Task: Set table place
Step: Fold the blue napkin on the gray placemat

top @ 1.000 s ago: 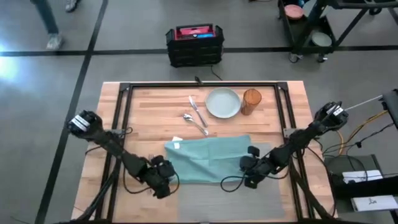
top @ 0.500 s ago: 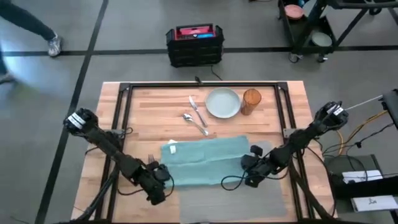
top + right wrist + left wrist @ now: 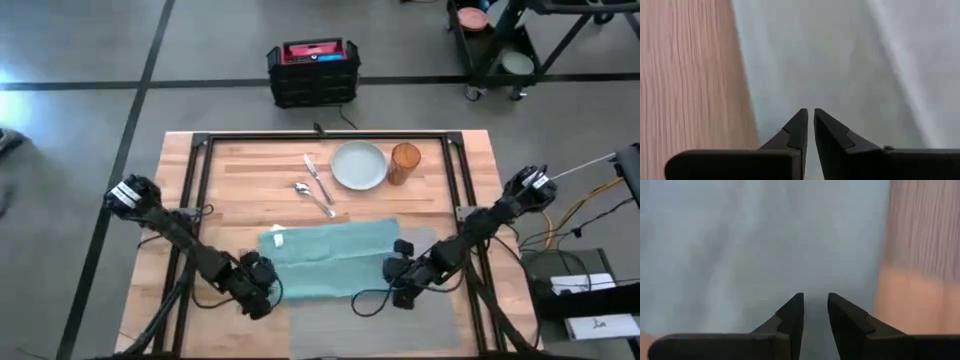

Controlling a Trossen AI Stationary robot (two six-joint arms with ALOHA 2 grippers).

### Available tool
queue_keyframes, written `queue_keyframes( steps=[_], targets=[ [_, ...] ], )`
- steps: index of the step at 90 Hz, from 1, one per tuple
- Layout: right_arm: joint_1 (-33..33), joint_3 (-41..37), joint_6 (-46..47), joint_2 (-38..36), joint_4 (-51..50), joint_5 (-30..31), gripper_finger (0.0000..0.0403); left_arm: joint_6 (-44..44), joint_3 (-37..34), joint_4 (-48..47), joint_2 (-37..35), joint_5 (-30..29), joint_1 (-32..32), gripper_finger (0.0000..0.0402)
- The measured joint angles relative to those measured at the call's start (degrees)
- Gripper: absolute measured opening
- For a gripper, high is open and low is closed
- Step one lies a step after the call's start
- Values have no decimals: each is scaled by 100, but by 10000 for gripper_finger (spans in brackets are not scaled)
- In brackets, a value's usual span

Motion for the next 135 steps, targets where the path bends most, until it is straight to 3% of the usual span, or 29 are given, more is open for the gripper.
queue_keyframes(
  steps=[23, 42, 53, 60, 65, 77, 84, 94, 107, 119, 135],
  targets=[
    [-3, 11, 14, -11, -339, -9, 18, -95, -171, 31, -79, 40, -83, 74],
    [22, 203, -14, -154, -327, -45, 18, 33, 149, -30, -451, 53, -70, 74],
    [20, 227, -222, -145, -20, 269, 18, 29, 167, 514, -450, -869, -75, 77],
    [20, 227, -449, -44, 234, 776, 18, 437, 171, 911, -365, -1758, -1, 82],
    [13, 220, -677, 6, 289, 1065, 18, 1052, 162, 1114, -294, -2052, 151, 91],
    [-76, 222, -1650, 81, 734, 1620, 24, 2902, 162, 2182, -135, -2031, 734, 135],
    [-151, 223, -2254, 48, 1074, 1805, 41, 3739, 234, 2547, -97, -1572, 1070, 171],
    [-214, 358, -2693, -54, 1091, 1832, 80, 4064, 738, 1575, -97, -958, 1328, 225],
    [-195, 677, -2636, -125, 621, 1525, 142, 3414, 1694, -747, 11, -794, 1132, 266],
    [-195, 1135, -2220, -126, -359, 671, 187, 2498, 2385, -2232, 226, -696, 671, 268],
    [-443, 1458, -1781, -125, -1352, 593, 212, 2023, 2298, -2719, 299, -862, 478, 244]
  ],
)
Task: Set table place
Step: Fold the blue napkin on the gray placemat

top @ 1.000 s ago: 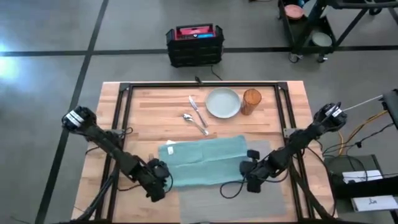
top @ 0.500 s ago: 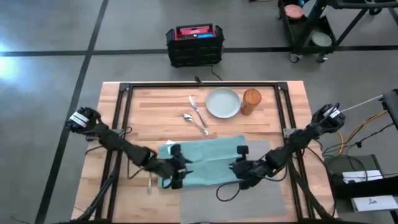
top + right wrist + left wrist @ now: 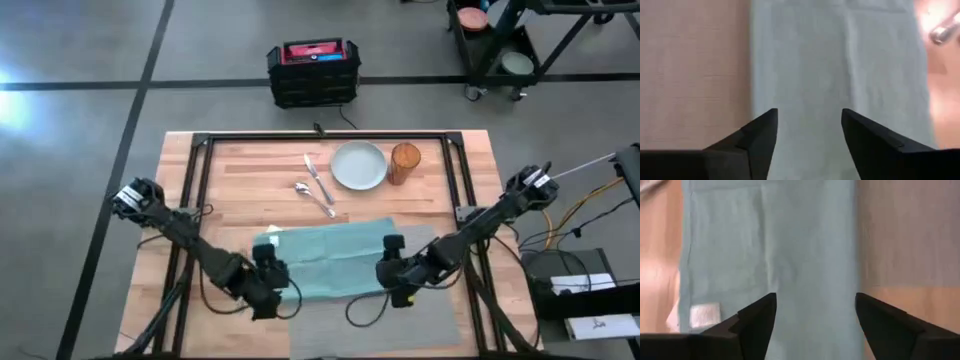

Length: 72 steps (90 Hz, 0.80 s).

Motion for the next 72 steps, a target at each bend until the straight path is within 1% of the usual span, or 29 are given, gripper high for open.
queue_keyframes(
  steps=[8, 16, 21, 35, 48, 60, 72],
  targets=[
    [-312, -63, -154, 1, -39, -69, 216, 6, -352, -24, -2, 84, 167, 232],
    [-714, -216, -338, 6, -55, -452, 217, 59, -809, 226, -3, 505, 404, 224],
    [-956, -313, -432, 20, -40, -621, 215, 145, -1131, 500, -3, 749, 535, 221],
    [-1340, -532, -755, 22, 36, -783, 203, 426, -1770, 1550, -71, 1004, 801, 219],
    [-1451, -622, -914, 36, 313, -937, 193, 574, -2050, 2040, -132, 1101, 929, 217],
    [-1458, -719, -1001, 39, 553, -1065, 187, 564, -2186, 2168, -136, 1199, 953, 206],
    [-1470, -863, -1003, 40, 653, -1055, 181, 536, -2181, 2150, -133, 1215, 951, 192]
  ],
)
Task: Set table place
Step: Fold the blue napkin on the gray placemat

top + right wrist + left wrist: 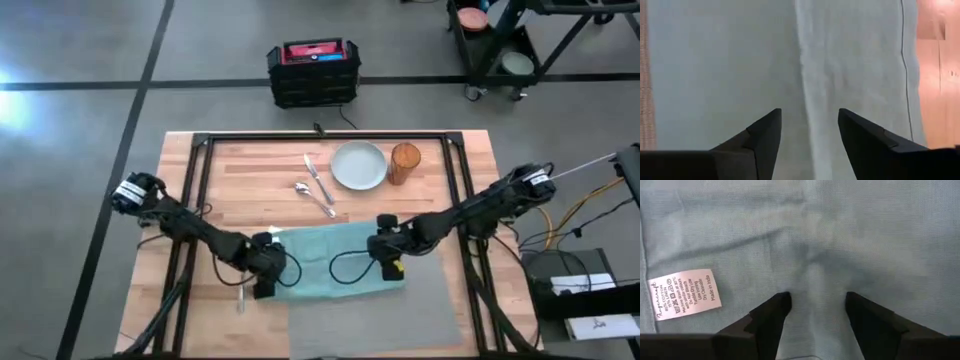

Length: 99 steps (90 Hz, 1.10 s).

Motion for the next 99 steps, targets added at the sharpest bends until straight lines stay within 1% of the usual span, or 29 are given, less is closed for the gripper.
queue_keyframes(
  steps=[16, 33, 41, 48, 63, 80, 85, 92, 99],
  targets=[
    [1, -302, 82, 2, 136, -46, 173, -73, -1, -16, -18, 4, 0, 182],
    [-11, -507, 122, 55, 241, -48, 163, -103, -3, -10, -18, 3, 0, 180],
    [-18, -553, 131, 148, 295, -61, 153, -147, -6, 53, -18, 2, 0, 177],
    [-16, -540, 124, 294, 312, -109, 139, -151, -10, 87, -16, 5, -2, 167],
    [-16, -534, 74, 453, 287, -138, 88, -154, -12, 109, -14, 7, -2, 123],
    [-19, -549, -2, 432, 256, -62, 13, -154, -12, 122, -14, 16, -2, 54],
    [-19, -553, -6, 407, 243, -62, 5, -154, -12, 120, -39, 16, -2, 35],
    [-21, -561, 17, 301, 213, -82, 5, -236, -16, 52, -120, 14, -9, 11],
    [-20, -579, 31, 125, 139, -152, 3, -395, -35, -99, -250, 13, -36, 4]
  ],
)
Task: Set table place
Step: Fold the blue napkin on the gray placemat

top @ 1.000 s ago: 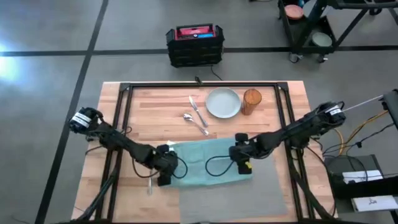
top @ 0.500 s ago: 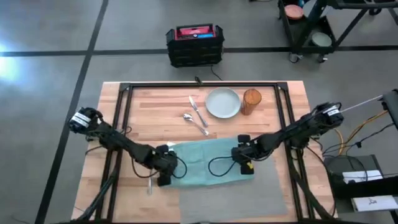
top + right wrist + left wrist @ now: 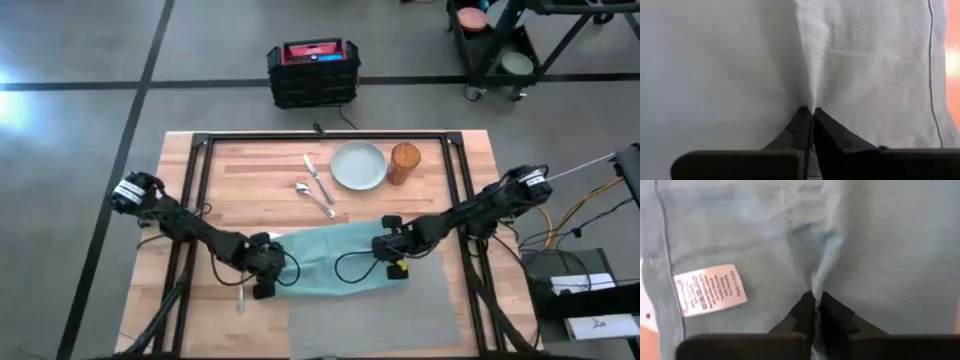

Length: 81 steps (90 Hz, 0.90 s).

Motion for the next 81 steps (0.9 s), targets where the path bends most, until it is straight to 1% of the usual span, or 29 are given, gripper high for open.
queue_keyframes(
  steps=[20, 42, 55, 65, 81],
  targets=[
    [2, 103, 52, -655, -442, -45, 0, -200, -3, -241, -503, -18, -42, 2],
    [2, 342, 46, -1121, -678, -26, 0, -161, 14, -273, -1326, -350, -40, 1],
    [2, 499, 50, -1323, -925, 3, 0, -157, 250, -743, -1768, -537, -40, 0],
    [2, 581, 146, -1412, -1246, 6, 0, -159, 442, -1146, -1928, -571, -40, 0],
    [17, 645, 327, -1505, -1437, 6, 0, -157, 616, -1264, -1937, -607, -38, 0]
  ],
)
